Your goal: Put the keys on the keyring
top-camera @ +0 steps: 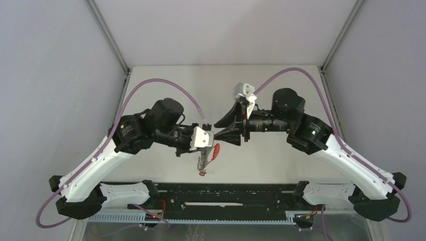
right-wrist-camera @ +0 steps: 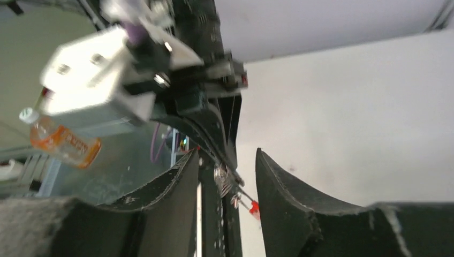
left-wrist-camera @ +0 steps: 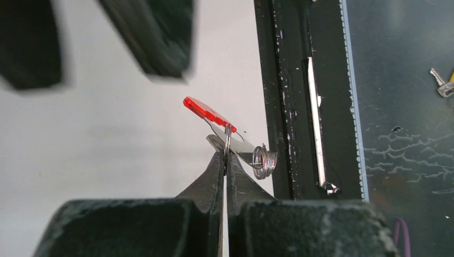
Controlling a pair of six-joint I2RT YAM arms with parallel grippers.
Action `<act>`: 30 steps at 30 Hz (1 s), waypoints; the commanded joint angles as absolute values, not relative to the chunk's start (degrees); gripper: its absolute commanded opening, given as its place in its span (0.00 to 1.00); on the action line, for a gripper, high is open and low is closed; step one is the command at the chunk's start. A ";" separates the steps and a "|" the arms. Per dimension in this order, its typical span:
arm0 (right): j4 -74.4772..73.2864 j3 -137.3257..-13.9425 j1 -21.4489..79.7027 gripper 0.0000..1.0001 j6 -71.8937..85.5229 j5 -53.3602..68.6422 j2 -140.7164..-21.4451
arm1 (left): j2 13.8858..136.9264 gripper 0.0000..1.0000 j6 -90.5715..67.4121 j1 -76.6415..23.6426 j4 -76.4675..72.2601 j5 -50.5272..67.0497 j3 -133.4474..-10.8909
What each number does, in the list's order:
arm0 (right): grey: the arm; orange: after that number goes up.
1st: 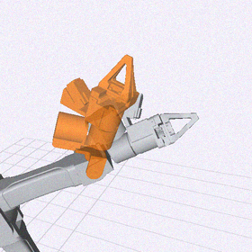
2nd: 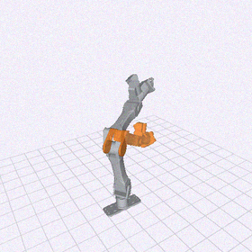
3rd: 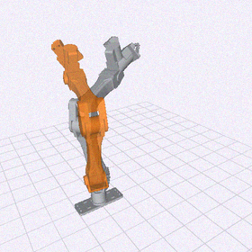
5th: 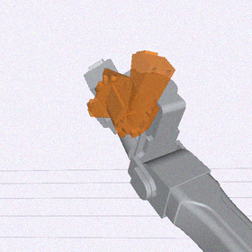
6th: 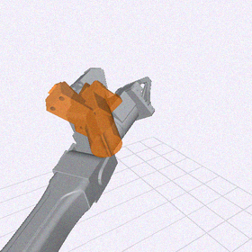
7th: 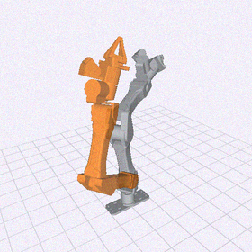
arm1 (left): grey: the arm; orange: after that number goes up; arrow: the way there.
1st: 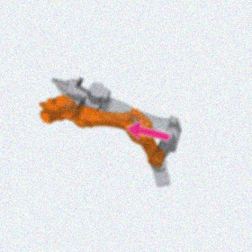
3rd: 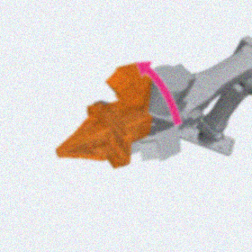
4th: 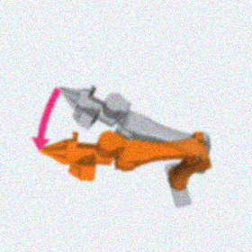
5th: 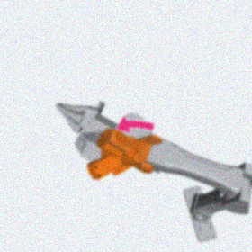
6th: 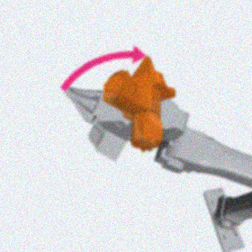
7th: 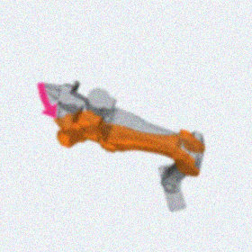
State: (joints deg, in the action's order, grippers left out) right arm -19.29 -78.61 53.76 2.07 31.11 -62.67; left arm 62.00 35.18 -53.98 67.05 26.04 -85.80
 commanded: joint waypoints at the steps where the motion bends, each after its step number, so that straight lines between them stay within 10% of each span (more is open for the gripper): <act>1: -30.61 -81.33 54.12 0.50 -1.94 36.31 -66.03 | 62.53 0.00 36.50 -54.06 66.79 25.24 -90.75; 30: -36.40 -87.89 60.12 0.33 -6.91 31.19 -74.03 | 61.77 0.00 32.17 -54.04 64.25 26.26 -90.47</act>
State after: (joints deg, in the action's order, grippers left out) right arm -35.46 -84.20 59.77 -5.61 31.88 -73.89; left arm 62.98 32.95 -53.98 66.83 25.61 -87.61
